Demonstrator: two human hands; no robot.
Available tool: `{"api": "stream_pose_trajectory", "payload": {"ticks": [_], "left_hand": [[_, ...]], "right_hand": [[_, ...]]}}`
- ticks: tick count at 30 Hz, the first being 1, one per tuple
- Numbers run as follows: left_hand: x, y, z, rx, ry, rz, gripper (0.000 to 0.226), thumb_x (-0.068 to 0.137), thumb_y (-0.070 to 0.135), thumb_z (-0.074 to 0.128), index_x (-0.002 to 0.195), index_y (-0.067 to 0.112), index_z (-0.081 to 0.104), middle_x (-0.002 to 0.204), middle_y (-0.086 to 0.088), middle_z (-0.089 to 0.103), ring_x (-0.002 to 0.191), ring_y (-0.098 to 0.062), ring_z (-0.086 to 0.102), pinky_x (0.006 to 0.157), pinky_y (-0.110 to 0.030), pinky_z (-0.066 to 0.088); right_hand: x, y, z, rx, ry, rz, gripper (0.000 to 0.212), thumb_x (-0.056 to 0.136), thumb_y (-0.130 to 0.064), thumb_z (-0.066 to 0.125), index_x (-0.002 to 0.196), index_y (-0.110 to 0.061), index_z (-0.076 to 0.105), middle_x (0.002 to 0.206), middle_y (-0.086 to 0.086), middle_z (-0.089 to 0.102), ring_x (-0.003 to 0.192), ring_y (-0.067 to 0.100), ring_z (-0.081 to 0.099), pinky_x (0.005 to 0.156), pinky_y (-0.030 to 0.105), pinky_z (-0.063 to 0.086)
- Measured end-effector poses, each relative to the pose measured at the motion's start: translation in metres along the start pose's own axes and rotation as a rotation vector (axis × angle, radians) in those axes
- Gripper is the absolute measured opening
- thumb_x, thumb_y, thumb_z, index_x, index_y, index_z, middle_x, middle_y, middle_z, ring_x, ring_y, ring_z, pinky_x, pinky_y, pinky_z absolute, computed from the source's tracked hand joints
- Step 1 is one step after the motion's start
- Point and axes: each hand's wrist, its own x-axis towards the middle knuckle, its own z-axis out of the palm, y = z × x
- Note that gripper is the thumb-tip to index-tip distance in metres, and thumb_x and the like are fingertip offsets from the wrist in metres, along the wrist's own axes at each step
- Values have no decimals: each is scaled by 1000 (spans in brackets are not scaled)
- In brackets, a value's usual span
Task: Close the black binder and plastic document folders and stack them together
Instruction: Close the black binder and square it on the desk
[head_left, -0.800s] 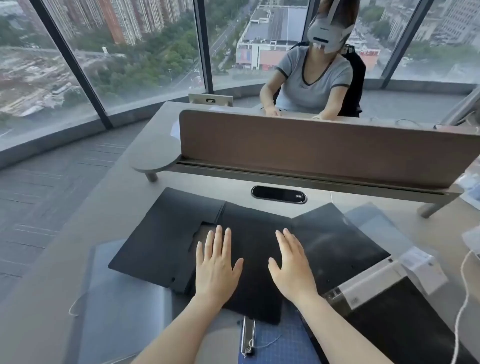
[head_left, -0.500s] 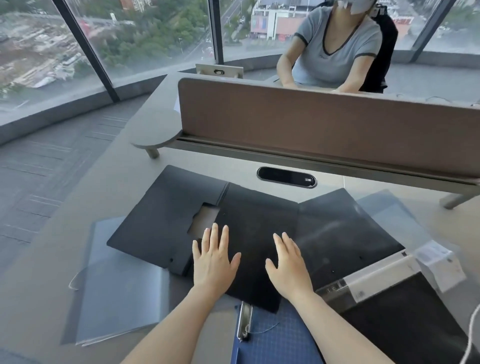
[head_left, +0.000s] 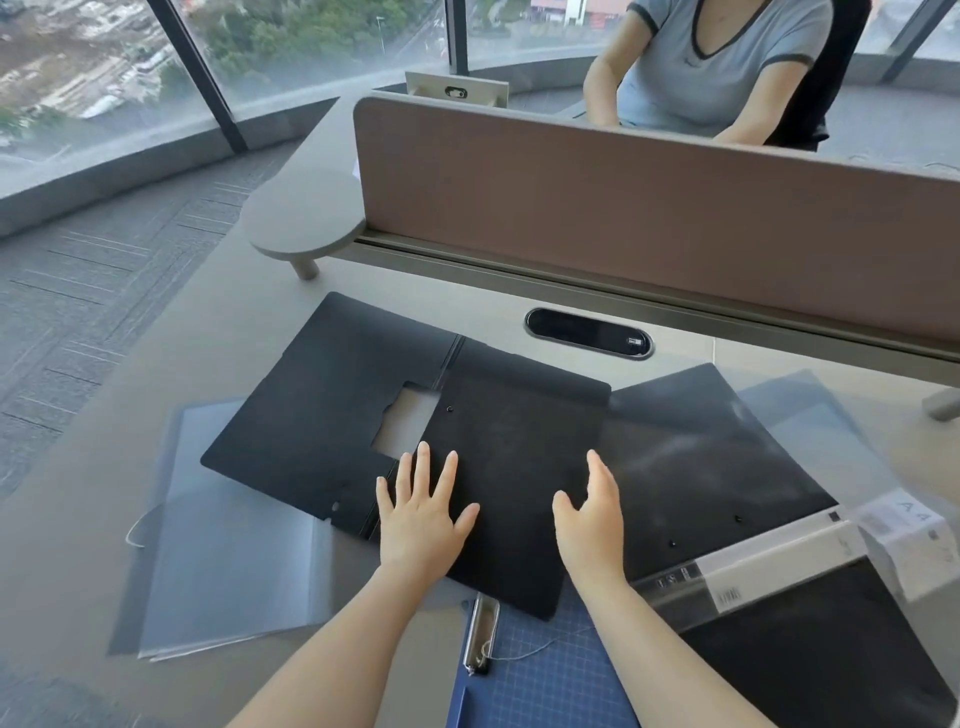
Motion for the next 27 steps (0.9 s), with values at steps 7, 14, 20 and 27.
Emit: {"api": "stream_pose_trajectory", "payload": {"ticks": [7,14,20,27], "left_hand": [[0,-1,2,-3,-2,-10,82,82,71,0,156,37,-2,167,-4,-9,153,-28,-10,121,-56,0],[2,0,-9,-81,-47,-22,72,95,65,28,157,36,5,168,-1,-3,153,-24,-5,122,-52,2],[-3,-10,-26,-262,61,-63,70,97,57,40,156,27,19,167,-4,9,153,-22,4,124,-41,8],[-18,-25,-74,-541,247,-157,79,93,54,53,157,27,16,167,-2,8,153,-22,6,124,-41,14]], "right_hand": [[15,-6,-2,247,20,273,63,93,-14,56,151,-18,31,142,12,51,125,28,54,101,39,44],[29,-11,-8,307,-11,293,27,91,-8,51,117,-2,55,84,6,64,79,32,58,77,39,49],[20,-41,-28,396,-43,187,33,98,-5,44,130,-11,50,89,-10,56,109,44,54,95,50,48],[10,-60,-44,442,-40,91,36,100,-24,46,136,-22,48,140,-1,52,126,25,51,108,46,44]]}}
